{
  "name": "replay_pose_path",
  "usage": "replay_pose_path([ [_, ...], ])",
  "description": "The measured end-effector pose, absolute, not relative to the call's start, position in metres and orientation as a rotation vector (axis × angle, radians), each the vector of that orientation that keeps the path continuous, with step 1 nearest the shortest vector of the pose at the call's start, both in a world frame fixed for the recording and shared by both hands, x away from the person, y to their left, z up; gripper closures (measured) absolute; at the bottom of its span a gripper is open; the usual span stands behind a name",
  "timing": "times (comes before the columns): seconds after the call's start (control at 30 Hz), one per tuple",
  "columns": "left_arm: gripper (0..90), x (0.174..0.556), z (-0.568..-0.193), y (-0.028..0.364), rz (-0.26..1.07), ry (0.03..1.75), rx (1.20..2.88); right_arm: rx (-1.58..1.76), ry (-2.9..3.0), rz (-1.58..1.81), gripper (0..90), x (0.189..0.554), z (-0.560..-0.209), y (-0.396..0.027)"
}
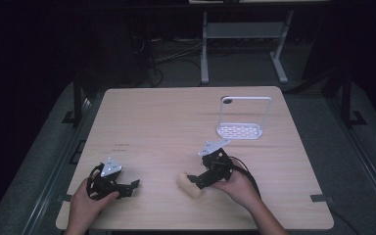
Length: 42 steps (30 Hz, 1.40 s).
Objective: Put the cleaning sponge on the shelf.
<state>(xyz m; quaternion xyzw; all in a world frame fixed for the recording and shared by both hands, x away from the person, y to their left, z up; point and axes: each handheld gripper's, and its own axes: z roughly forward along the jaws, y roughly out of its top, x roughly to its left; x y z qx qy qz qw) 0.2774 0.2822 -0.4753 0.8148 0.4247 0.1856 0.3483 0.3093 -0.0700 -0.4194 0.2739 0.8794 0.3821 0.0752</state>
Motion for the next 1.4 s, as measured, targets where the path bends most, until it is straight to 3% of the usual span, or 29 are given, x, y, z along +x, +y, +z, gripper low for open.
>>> replay_pose_path([
  [1.4,12.7,0.277,-0.475,0.282,0.481,1.099,2.117,0.812,2.764,1.016,7.2,0.289,-0.455,-0.038],
])
